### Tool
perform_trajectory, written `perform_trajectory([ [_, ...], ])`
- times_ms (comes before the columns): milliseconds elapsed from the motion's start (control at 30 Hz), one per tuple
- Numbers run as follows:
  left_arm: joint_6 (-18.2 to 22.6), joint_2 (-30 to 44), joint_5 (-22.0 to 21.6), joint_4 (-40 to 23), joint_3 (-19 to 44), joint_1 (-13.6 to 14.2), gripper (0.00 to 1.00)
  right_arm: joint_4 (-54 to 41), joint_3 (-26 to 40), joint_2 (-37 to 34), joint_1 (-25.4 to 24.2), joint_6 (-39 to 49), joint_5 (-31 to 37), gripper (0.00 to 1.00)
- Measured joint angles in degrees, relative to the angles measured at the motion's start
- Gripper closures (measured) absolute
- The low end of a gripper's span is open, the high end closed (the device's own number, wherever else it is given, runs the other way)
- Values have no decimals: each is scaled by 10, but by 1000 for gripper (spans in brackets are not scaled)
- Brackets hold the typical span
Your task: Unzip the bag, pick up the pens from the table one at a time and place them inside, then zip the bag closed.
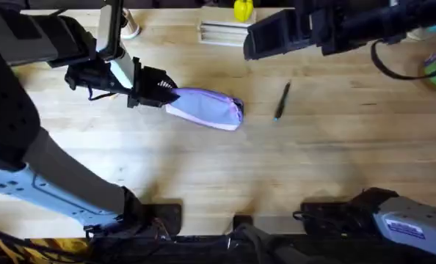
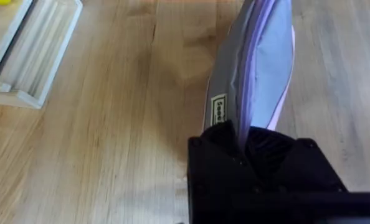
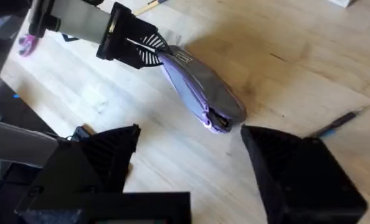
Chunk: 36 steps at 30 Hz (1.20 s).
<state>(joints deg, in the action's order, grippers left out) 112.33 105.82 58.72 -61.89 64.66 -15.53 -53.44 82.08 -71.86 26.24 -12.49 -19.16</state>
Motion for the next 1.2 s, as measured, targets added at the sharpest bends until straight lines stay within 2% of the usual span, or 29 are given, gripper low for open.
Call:
perform_trajectory([
  [267,0,0,0,0,0,0,959,-34,3,-12,6,4,35,7],
  [533,0,0,0,0,0,0,959,-53,-25,-17,58,0,84,7],
  [867,0,0,0,0,0,0,959,68,-152,-18,167,-74,117,7],
  [1200,0,0,0,2,0,0,959,115,-190,-23,177,-144,162,49],
])
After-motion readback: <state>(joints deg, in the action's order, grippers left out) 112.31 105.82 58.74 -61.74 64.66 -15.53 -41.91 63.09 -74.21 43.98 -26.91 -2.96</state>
